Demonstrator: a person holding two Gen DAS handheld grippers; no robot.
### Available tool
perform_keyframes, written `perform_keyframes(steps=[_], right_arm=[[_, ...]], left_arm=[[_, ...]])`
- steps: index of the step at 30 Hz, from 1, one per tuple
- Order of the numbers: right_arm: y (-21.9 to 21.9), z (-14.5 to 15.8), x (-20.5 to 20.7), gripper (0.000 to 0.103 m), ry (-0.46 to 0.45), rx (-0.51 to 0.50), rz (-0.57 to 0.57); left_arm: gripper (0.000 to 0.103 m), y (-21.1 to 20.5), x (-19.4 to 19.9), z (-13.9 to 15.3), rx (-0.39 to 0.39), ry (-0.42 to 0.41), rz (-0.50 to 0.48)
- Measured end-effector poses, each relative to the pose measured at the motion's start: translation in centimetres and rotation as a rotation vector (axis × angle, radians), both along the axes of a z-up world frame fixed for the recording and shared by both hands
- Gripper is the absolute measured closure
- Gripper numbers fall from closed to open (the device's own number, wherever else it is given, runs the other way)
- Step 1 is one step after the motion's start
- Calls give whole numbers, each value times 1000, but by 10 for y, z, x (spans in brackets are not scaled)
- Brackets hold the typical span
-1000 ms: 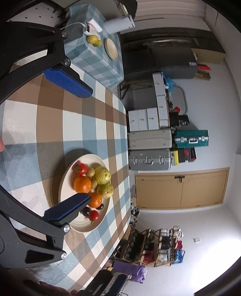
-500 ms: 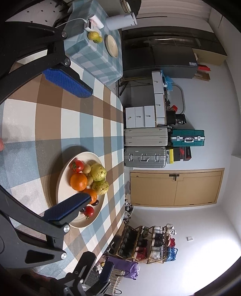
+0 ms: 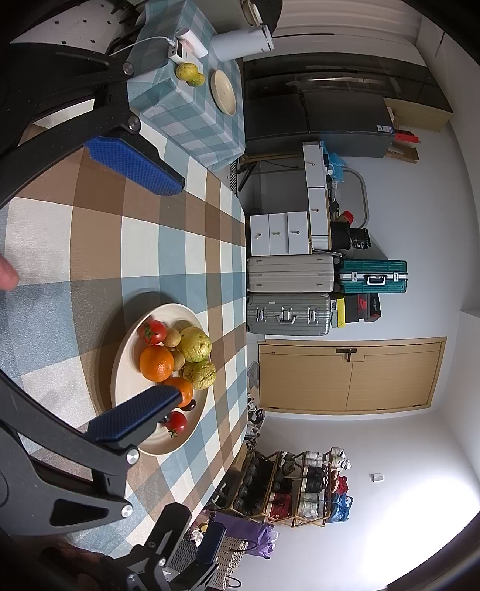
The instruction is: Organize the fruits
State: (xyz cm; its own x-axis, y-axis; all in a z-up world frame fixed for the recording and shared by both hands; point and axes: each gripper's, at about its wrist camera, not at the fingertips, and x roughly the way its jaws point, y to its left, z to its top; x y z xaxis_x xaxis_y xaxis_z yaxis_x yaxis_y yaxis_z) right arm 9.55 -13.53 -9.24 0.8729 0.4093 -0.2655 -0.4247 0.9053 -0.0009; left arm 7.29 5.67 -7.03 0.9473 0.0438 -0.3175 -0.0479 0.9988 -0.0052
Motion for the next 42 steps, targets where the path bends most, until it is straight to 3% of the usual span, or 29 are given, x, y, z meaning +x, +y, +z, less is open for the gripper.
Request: perform_keyframes(steps=[42], right_arm=[[0,-1,0,0,1,1,0]], left_arm=[[0,3,-3,1,0,-2,-5]])
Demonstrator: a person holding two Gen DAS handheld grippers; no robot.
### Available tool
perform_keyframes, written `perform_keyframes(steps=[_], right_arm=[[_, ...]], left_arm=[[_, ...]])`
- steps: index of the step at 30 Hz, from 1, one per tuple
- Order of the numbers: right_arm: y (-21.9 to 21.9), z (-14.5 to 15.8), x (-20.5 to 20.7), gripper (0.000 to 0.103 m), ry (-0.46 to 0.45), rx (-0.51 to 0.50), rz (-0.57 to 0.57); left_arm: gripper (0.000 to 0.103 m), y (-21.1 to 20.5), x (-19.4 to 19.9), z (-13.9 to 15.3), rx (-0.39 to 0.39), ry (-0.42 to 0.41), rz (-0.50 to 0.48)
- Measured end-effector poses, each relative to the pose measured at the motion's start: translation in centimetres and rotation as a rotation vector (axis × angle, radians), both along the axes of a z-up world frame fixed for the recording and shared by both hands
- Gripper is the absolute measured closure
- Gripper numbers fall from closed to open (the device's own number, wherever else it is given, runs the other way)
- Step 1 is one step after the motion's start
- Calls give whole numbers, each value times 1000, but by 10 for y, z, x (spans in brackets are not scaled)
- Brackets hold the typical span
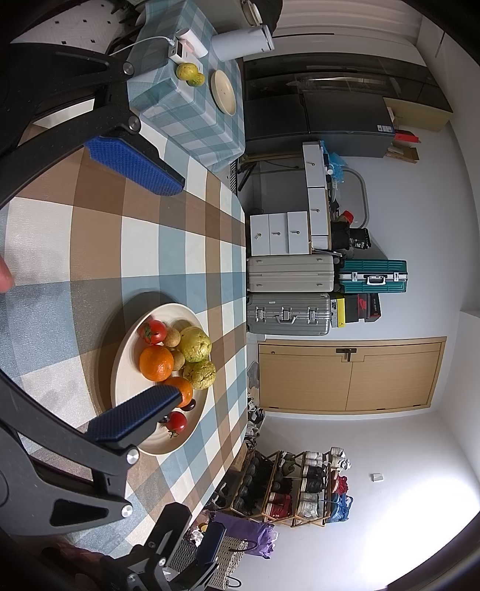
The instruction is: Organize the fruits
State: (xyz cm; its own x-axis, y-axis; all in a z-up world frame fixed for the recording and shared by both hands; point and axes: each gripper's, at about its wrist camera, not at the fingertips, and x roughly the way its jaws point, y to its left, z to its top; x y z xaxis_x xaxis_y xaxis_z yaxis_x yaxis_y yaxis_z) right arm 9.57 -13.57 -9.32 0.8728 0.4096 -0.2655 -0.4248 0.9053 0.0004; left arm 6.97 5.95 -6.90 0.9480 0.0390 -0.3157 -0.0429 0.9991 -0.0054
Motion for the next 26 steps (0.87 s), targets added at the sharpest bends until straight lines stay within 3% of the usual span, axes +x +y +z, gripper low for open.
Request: perform_keyframes(steps=[26], right_arm=[[0,0,0,0,0,1,0]], left_arm=[[0,-1,1,0,0,0,-6]])
